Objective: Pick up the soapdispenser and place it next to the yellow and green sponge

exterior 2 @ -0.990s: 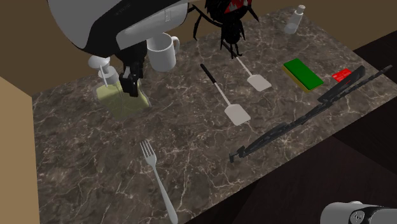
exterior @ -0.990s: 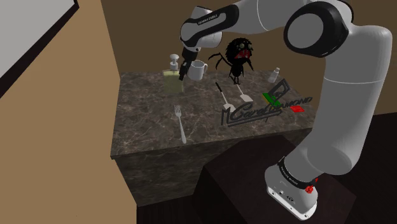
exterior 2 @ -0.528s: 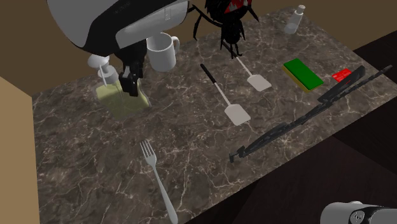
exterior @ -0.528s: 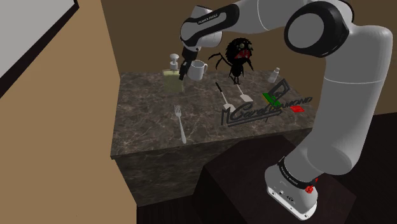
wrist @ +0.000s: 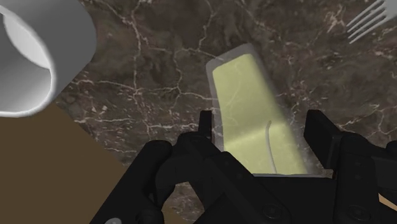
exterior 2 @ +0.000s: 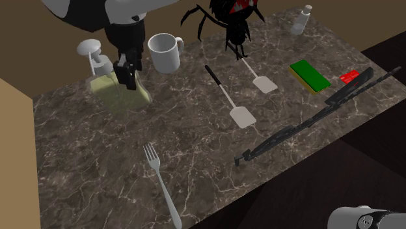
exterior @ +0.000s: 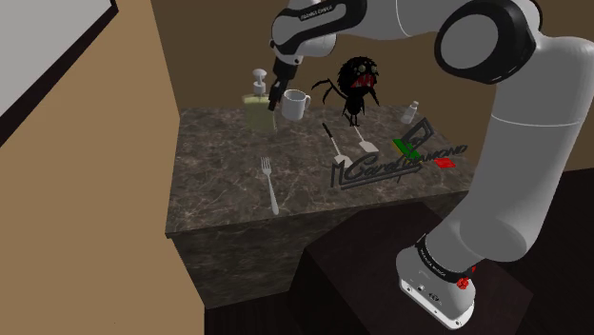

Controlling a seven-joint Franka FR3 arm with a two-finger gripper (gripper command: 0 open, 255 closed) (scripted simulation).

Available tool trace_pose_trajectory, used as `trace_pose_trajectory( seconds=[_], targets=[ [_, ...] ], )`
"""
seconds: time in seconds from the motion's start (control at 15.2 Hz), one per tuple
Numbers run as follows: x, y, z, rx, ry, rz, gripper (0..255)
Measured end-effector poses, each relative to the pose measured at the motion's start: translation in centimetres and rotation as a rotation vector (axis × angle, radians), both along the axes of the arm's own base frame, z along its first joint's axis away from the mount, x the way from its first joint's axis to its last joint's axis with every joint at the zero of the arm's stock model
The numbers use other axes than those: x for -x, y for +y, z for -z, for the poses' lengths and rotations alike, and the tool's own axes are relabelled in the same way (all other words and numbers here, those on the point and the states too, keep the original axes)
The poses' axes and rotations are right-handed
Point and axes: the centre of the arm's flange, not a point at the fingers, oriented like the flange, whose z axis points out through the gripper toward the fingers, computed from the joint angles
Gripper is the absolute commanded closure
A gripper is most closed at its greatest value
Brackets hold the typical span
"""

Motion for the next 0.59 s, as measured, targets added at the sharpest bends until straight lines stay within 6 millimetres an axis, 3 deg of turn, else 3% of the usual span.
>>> trace_pose_trajectory(
  seconds=[0.59],
  targets=[
    [0.0,0.0,-4.7,0.000,0.000,0.000,255]
  ],
)
